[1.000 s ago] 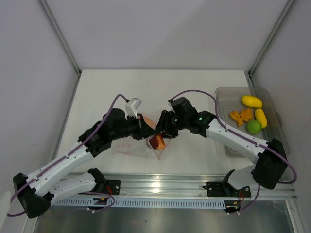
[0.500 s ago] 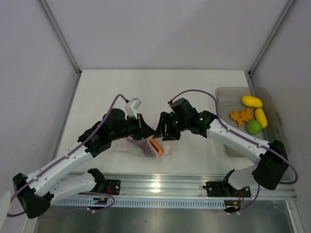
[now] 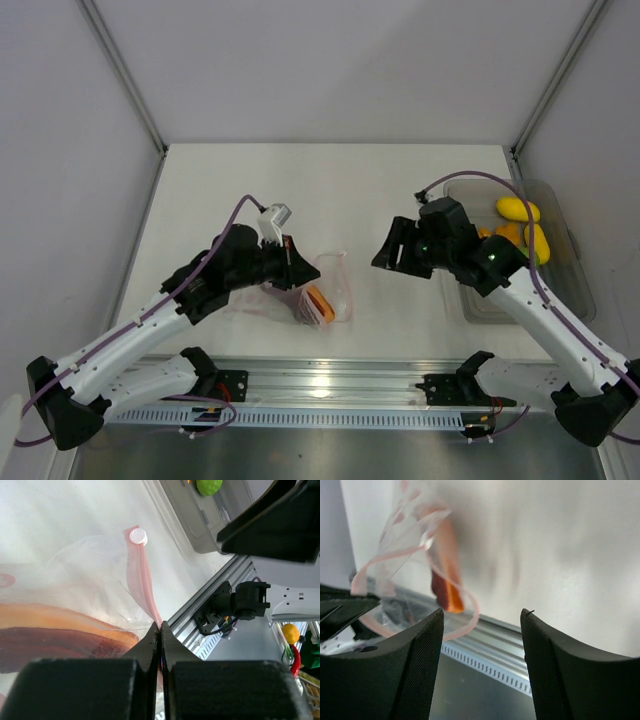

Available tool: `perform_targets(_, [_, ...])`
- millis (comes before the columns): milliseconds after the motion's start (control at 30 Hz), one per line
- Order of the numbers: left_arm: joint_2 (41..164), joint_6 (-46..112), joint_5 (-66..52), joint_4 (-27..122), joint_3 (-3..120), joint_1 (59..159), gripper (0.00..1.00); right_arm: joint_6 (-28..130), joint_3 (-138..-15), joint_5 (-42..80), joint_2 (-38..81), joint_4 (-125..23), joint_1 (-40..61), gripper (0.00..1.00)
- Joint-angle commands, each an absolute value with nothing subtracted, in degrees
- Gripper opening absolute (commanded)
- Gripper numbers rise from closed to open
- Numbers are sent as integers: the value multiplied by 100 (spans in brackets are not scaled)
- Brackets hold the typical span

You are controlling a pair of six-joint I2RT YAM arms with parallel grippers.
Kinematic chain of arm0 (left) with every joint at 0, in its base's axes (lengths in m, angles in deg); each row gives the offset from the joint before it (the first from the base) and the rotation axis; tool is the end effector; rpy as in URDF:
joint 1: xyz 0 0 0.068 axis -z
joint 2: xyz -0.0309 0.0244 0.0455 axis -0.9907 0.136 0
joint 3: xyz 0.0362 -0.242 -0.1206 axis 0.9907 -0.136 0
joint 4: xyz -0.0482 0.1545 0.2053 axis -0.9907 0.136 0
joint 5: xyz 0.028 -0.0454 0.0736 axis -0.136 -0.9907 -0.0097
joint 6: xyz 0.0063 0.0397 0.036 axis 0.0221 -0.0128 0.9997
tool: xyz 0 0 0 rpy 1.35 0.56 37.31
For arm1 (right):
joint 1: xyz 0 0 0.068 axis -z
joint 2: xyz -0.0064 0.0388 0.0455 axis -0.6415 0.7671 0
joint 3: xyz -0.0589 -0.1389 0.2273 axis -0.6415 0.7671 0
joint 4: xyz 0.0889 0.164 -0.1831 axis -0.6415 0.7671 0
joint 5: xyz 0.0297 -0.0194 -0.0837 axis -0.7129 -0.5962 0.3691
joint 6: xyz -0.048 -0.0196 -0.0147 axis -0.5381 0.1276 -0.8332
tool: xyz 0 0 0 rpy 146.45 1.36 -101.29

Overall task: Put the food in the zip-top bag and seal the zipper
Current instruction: Pick up the fake fruit from the bin.

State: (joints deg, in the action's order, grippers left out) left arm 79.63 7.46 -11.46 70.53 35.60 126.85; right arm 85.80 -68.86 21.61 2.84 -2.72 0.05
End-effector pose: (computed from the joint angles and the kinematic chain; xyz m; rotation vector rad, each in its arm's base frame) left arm 0.1412 -0.1507 0.3243 0.2939 2.1480 -1.1051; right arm 0.1633 0.1400 0.3567 -0.0093 2.4586 0.7741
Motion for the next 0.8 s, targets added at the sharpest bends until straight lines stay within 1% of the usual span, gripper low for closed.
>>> perform_targets(0, [7843,946,-1227,6942,3515,12710,1,8064,-7060,2560,0,332,648,65])
perform_targets(67, [7808,1008,-1236,6907,3480,12718,1,7923,-7068,2630,-106,481,957,70])
perform_targets(100, [7781,1017,-1244,6881,3462,12710,1,7826,-7077,2735,-185,525,1272,75])
perform_targets(133, [7755,1034,-1244,6846,3453,12710,1,7799,-7077,3005,-229,613,1431,76])
perform_targets(167, [7746,1078,-1279,6820,3427,12718,1,7782,-7077,3130,-264,640,1598,80])
perform_targets(200, [7737,1105,-1341,6802,3418,12710,0,7782,-7042,3253,-343,666,1757,86])
perform_targets(233, [7737,1131,-1367,6784,3427,12718,1,7790,-7016,3350,-387,667,2063,99])
perform_targets(300, [7746,1184,-1402,6784,3444,12710,0,7755,-6946,3526,-475,579,2389,99])
perform_targets(333, [7746,1210,-1446,6802,3445,12718,1,7755,-6867,3535,-545,535,2722,99])
perform_targets(400, [7764,1272,-1490,6846,3515,12710,1,7755,-6779,3466,-554,333,3049,99])
perform_targets(500, [7799,1324,-1587,6890,3594,12710,1,7965,-6603,3543,-362,131,3647,99])
perform_targets(667, [7930,1377,-1789,7074,3726,12710,0,8685,-6155,4176,236,-186,4472,99])
perform_targets(767, [7983,1386,-1789,7162,3778,12710,1,9002,-5779,4458,412,-536,4754,99])
